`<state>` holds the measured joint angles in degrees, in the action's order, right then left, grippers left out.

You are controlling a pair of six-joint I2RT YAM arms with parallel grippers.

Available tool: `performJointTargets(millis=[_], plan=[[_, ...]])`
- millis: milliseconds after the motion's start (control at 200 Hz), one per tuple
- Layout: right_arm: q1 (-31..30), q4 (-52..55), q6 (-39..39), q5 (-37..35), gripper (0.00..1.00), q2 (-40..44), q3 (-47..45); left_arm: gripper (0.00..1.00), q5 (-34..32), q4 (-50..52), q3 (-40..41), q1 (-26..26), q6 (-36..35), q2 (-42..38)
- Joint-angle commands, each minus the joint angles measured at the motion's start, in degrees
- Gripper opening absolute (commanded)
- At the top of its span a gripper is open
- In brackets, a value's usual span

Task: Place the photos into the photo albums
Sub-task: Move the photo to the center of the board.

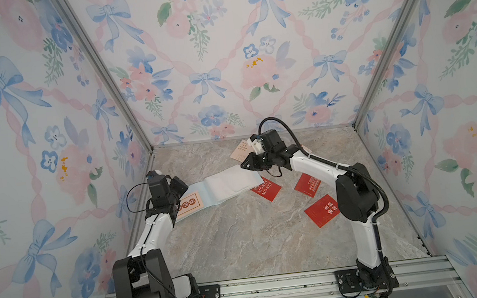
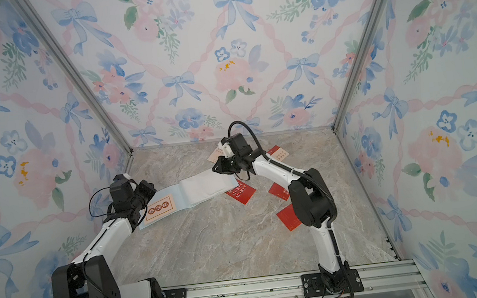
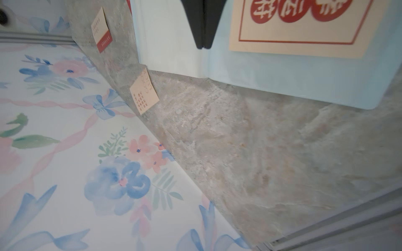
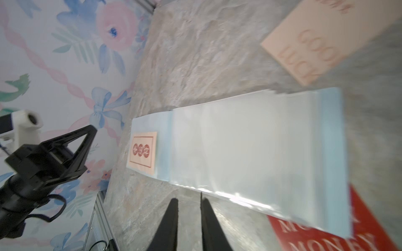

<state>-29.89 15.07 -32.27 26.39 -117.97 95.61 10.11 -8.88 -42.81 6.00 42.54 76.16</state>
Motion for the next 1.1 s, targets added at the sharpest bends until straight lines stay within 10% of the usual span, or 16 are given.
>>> performJointTargets(millis=[0,635,1095], plan=[[4.76,-1.04,2.67,-1.03,0.22,4.62,-7.12,0.0,1.58,0.65,-4.51,-5.72,-1.73,3.13],[28.22,11.11,13.1,-6.7,0.4,11.72,-20.52,0.13,4.79,0.51,-22.69,-41.9,-7.99,28.88],[30.13,16.65,15.27,-13.01,0.5,8.14,-18.58,0.26,7.19,0.36,-32.15,-49.17,-7.07,39.85]])
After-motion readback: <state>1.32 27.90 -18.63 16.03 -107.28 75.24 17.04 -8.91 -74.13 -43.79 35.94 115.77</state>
